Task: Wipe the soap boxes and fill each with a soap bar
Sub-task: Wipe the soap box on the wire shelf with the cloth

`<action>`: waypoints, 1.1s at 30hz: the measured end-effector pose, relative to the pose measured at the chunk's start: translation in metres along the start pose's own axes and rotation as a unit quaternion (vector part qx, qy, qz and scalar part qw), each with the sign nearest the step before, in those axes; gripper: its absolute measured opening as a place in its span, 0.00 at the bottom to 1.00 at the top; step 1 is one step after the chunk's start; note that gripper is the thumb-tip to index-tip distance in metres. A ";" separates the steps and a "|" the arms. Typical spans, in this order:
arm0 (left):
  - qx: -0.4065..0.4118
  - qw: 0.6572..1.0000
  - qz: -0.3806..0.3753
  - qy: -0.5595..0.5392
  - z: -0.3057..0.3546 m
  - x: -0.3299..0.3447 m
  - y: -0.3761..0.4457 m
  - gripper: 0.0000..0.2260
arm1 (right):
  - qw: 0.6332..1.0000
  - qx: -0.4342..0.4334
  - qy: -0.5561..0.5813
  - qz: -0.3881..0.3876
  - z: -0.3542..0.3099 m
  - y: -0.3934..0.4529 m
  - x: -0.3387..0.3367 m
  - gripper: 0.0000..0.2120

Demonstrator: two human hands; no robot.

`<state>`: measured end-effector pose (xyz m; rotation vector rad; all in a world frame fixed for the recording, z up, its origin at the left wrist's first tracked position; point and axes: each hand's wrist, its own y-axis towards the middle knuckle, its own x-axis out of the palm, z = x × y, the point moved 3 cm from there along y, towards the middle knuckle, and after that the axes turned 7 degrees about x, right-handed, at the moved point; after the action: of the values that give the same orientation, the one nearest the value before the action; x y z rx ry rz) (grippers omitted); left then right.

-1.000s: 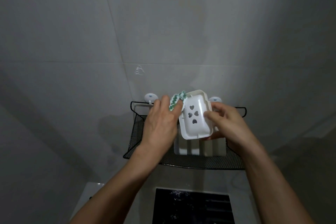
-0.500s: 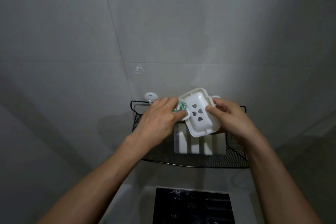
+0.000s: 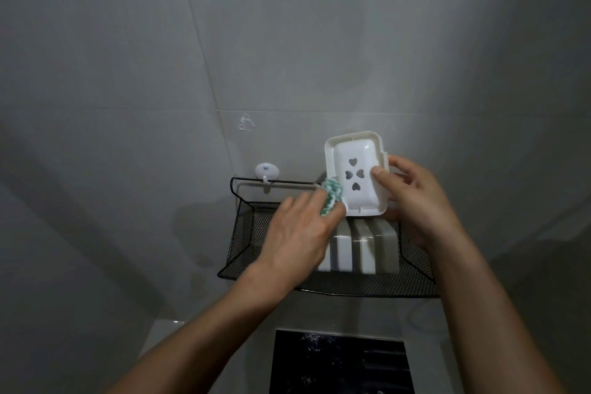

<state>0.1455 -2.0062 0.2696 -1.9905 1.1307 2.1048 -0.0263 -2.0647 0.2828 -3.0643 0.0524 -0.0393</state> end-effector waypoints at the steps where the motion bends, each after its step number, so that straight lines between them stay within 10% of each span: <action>1: 0.001 1.000 -0.006 -0.002 0.003 0.001 -0.001 0.13 | 1.000 0.003 0.005 -0.004 0.001 -0.001 0.001 0.14; 14: -0.145 0.981 0.045 -0.118 0.003 0.004 0.003 0.08 | 0.983 0.055 0.175 -0.030 0.027 -0.013 0.032 0.13; 24: 0.057 0.987 0.135 0.066 -0.026 0.005 0.000 0.04 | 0.981 0.061 0.154 -0.099 0.022 -0.004 0.023 0.34; 33: 0.221 0.957 0.148 0.115 -0.048 0.001 -0.003 0.07 | 0.983 0.142 -0.009 -0.117 0.009 0.008 -0.001 0.05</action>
<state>0.1884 -2.0288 0.2712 -1.9698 1.8491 1.5458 -0.0271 -2.0720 0.2734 -2.7687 -0.2879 -0.0303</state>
